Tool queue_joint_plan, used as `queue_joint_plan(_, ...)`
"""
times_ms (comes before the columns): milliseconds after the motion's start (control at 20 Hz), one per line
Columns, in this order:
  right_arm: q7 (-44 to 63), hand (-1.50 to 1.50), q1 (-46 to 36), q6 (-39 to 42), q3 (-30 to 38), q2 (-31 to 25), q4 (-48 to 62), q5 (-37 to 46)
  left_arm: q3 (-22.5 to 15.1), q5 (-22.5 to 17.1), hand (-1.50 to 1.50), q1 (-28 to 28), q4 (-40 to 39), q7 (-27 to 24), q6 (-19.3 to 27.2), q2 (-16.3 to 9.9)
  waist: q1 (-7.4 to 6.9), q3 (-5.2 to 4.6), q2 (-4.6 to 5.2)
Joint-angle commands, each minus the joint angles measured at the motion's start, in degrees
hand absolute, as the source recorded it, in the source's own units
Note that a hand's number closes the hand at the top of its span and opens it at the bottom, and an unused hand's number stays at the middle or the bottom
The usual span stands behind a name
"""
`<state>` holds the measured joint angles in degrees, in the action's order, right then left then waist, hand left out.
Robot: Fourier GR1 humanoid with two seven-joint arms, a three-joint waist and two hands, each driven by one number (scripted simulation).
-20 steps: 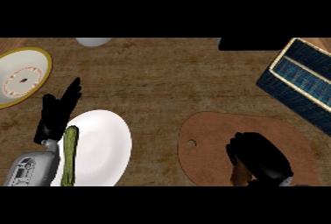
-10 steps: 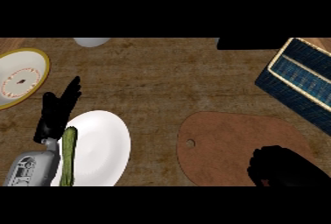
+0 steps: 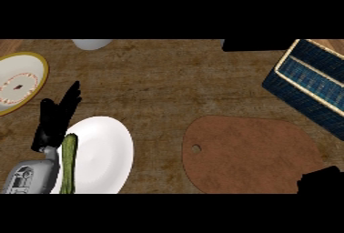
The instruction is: Pick the sweet potato from the cutting board and place it in the basket
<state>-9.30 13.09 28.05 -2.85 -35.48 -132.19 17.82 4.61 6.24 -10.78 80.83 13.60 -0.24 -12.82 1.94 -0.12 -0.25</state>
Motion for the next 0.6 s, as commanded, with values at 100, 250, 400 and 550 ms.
queue_joint_plan(100,9.94,1.5,-0.69,3.39,17.03,-0.4,-7.18,-24.86,-0.37,0.26,0.0,0.68,-0.7,-0.85,-0.29,0.3,-0.02,-0.11,-0.01)
queue_joint_plan(250,16.34,1.5,-5.92,2.38,24.27,-4.45,-5.83,-35.16,-0.58,-0.11,0.0,-1.59,1.18,1.61,0.1,0.82,-0.99,-0.12,-0.05)
queue_joint_plan(400,24.48,1.5,-10.16,0.59,28.21,-9.75,-5.63,-45.03,-0.59,1.0,0.0,-1.38,-1.07,-0.02,0.48,0.56,-0.61,-0.29,-0.06)
queue_joint_plan(550,30.71,1.5,-16.98,-1.25,30.73,-15.91,-0.17,-53.15,-2.06,1.47,0.0,-2.35,-1.65,0.1,0.69,2.18,-1.24,-0.25,0.04)
